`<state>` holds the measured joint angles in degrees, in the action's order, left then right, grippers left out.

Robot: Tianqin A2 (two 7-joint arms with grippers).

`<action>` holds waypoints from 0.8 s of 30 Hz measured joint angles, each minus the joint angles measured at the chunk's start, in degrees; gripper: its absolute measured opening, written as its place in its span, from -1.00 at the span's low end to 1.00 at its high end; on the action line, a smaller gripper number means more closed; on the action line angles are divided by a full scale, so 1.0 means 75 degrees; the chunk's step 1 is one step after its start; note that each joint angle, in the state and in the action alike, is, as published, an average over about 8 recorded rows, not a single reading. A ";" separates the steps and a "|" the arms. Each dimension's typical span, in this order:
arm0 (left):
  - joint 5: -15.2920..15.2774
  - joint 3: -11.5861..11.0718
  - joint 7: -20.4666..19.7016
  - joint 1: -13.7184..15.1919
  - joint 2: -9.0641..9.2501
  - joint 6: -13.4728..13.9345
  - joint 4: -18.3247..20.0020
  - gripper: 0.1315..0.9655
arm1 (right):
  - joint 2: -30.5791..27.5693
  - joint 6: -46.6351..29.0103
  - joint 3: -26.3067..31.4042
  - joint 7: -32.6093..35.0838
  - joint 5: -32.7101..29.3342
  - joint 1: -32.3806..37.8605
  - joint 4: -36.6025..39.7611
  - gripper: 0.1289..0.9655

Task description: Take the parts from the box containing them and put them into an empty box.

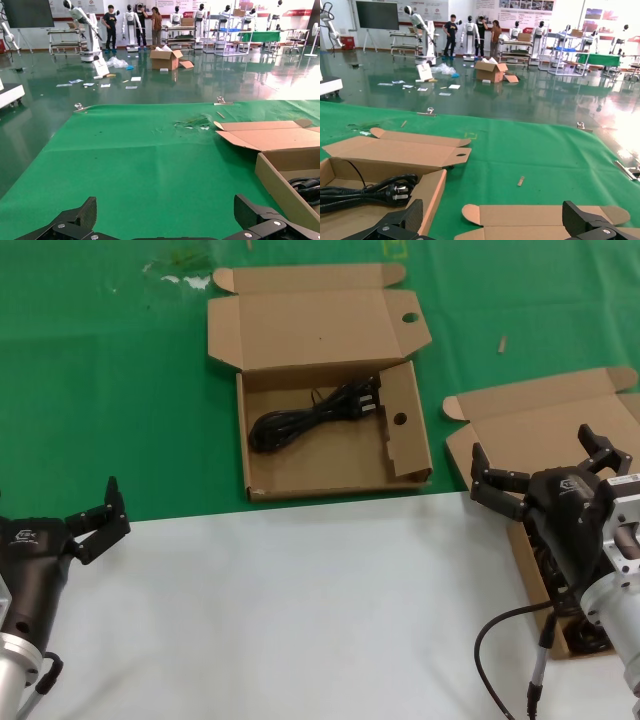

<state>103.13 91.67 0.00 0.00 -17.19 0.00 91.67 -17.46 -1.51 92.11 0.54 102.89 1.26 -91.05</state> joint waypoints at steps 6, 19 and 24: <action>0.0000 0.0000 0.0000 0.0000 0.0000 0.0000 0.0000 1.00 | 0.0000 0.0000 0.0000 0.0000 0.0000 0.0000 0.0000 1.00; 0.0000 0.0000 0.0000 0.0000 0.0000 0.0000 0.0000 1.00 | 0.0000 0.0000 0.0000 0.0000 0.0000 0.0000 0.0000 1.00; 0.0000 0.0000 0.0000 0.0000 0.0000 0.0000 0.0000 1.00 | 0.0000 0.0000 0.0000 0.0000 0.0000 0.0000 0.0000 1.00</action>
<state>103.13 91.67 0.00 0.00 -17.19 0.00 91.67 -17.46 -1.51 92.11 0.54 102.89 1.26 -91.05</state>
